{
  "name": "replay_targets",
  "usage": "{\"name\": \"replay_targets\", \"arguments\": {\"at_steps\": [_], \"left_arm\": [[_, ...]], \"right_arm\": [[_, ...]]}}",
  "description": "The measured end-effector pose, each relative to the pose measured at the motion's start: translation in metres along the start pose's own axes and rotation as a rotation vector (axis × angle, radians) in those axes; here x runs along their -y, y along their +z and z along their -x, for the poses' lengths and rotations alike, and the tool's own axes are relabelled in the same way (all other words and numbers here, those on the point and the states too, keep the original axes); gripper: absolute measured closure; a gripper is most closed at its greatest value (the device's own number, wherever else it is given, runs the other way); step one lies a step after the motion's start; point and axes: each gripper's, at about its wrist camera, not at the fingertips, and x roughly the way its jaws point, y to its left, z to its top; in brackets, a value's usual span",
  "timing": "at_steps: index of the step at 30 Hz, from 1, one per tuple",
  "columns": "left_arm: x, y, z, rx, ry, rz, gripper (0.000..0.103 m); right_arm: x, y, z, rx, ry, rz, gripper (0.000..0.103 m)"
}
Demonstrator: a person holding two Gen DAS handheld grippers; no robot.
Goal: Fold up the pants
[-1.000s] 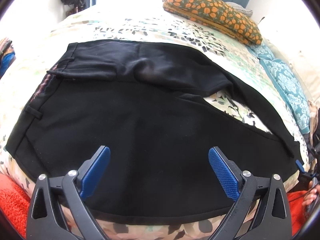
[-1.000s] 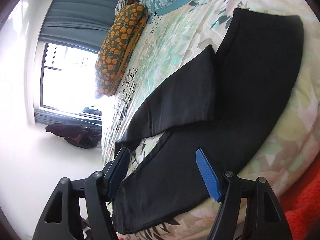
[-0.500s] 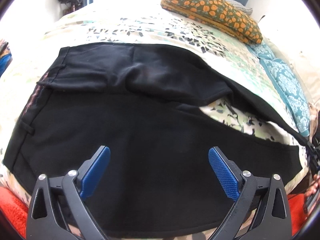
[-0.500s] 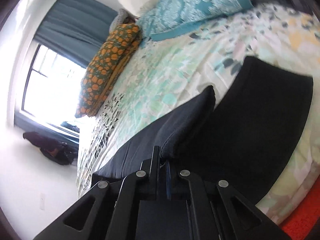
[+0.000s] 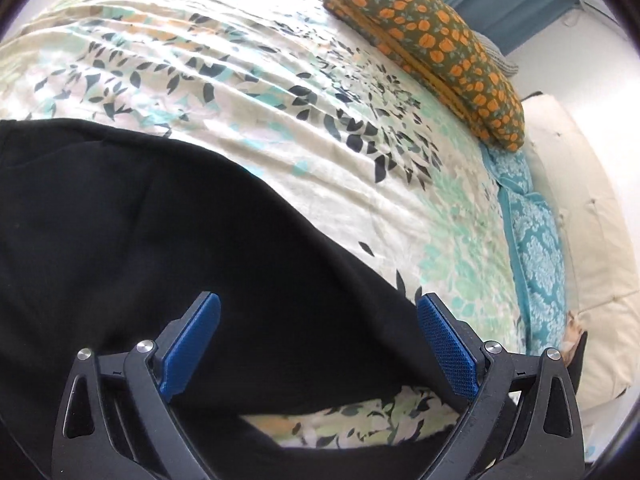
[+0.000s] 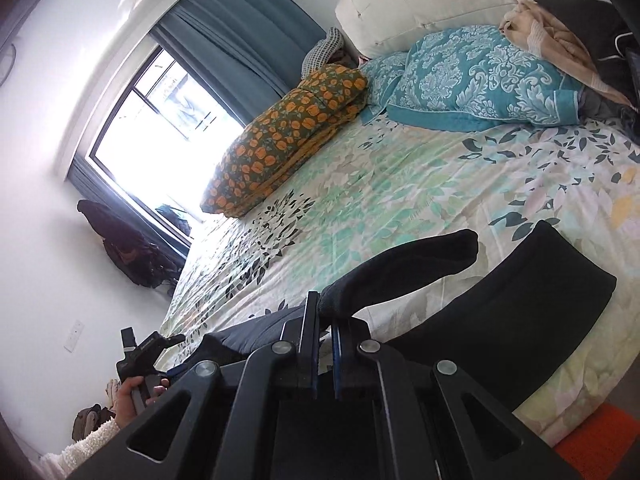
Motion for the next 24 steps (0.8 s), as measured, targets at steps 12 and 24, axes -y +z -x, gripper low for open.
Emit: {"name": "replay_targets", "arguments": {"at_steps": [12,24], "left_arm": [[-0.062,0.030,-0.030,-0.003,0.026,0.273,0.007],[-0.073,0.005,0.111,0.234,-0.169,0.217,0.100]], "right_arm": [[0.014,0.023,0.053,-0.001,0.104,0.021,0.098],[0.014,0.105,-0.003,-0.008,0.138,0.082,0.098]]}}
